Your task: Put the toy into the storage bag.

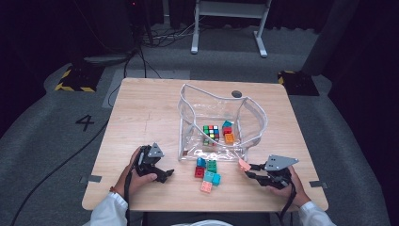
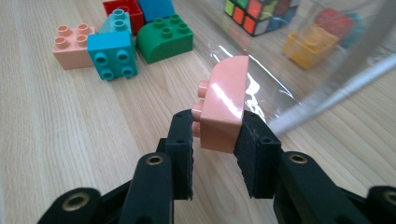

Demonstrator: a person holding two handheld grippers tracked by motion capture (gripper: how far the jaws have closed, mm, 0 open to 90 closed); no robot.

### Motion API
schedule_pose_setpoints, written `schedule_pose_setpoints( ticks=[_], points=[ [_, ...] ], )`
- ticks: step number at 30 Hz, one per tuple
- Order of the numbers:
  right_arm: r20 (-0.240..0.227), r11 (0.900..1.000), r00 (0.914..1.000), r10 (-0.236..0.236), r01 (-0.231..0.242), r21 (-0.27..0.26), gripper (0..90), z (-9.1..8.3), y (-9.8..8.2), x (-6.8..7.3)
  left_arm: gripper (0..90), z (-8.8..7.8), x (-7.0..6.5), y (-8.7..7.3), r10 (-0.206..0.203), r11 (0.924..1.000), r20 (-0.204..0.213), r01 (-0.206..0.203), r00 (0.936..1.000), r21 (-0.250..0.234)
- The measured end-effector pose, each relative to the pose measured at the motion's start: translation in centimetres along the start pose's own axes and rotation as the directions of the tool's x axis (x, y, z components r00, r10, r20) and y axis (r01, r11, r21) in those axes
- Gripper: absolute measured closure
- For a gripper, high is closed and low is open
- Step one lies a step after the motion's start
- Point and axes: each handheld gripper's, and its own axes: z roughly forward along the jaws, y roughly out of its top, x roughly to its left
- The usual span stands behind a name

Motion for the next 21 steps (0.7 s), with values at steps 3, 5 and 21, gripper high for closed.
schedule_pose_setpoints(
  ticks=[3,5,21],
  points=[
    [0.018,1.0,0.9997,0.017,-0.017,-0.015,67.9,-1.1,-0.5,-0.4,0.4,0.0,0.0,0.0,0.0,1.0,0.0,0.0,1.0,0.0],
    [0.03,0.999,0.9991,0.031,-0.03,-0.028,67.9,-1.9,-0.8,-0.8,0.4,0.0,0.0,0.0,0.0,1.0,0.001,0.0,1.0,0.0],
    [0.213,0.989,0.9714,0.104,-0.079,-0.124,67.9,-8.3,0.5,-7.9,0.4,0.0,0.0,0.0,-0.003,1.0,0.0,0.003,1.0,-0.002]
  ],
)
